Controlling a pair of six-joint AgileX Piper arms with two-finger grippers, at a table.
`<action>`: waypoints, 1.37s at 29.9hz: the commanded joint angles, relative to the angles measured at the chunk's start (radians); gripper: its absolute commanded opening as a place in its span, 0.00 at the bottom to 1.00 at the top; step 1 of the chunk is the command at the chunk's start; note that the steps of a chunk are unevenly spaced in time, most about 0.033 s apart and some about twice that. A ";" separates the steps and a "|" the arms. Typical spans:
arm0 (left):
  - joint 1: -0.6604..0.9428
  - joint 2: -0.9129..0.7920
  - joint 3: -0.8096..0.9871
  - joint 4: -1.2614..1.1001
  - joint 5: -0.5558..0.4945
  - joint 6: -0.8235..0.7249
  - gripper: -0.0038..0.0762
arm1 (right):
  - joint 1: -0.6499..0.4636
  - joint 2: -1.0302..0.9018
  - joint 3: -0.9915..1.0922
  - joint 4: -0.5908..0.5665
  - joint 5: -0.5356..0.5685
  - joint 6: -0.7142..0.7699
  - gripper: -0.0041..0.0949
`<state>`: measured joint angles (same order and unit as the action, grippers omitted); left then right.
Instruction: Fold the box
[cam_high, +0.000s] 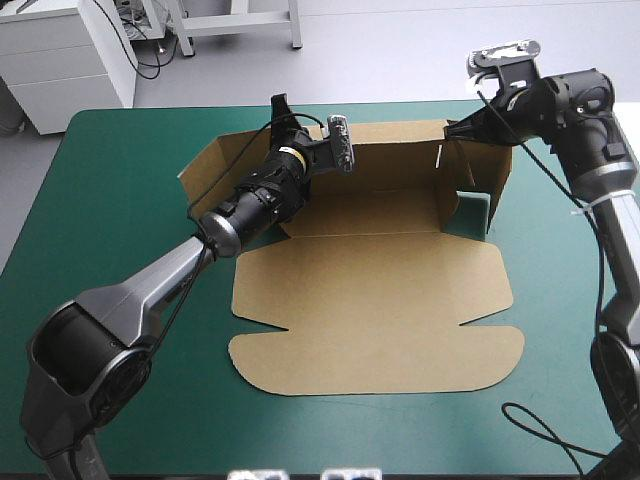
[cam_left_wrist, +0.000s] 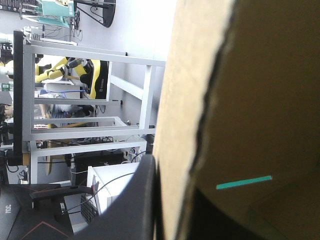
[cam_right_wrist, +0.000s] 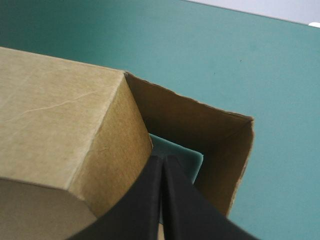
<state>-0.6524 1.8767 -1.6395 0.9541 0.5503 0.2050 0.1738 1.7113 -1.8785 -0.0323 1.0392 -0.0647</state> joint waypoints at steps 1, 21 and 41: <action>-0.001 -0.056 -0.024 -0.038 0.020 -0.035 0.04 | -0.001 -0.004 -0.031 -0.012 -0.047 0.010 0.03; -0.001 -0.056 -0.024 -0.038 0.043 -0.031 0.04 | -0.001 0.038 0.126 0.046 0.140 -0.031 0.03; -0.001 -0.056 -0.024 -0.036 0.045 -0.031 0.04 | -0.001 -0.265 0.218 0.094 0.116 -0.105 0.03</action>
<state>-0.6524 1.8743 -1.6414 0.9476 0.5615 0.2050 0.1738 1.5448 -1.6355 0.0579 1.1731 -0.1491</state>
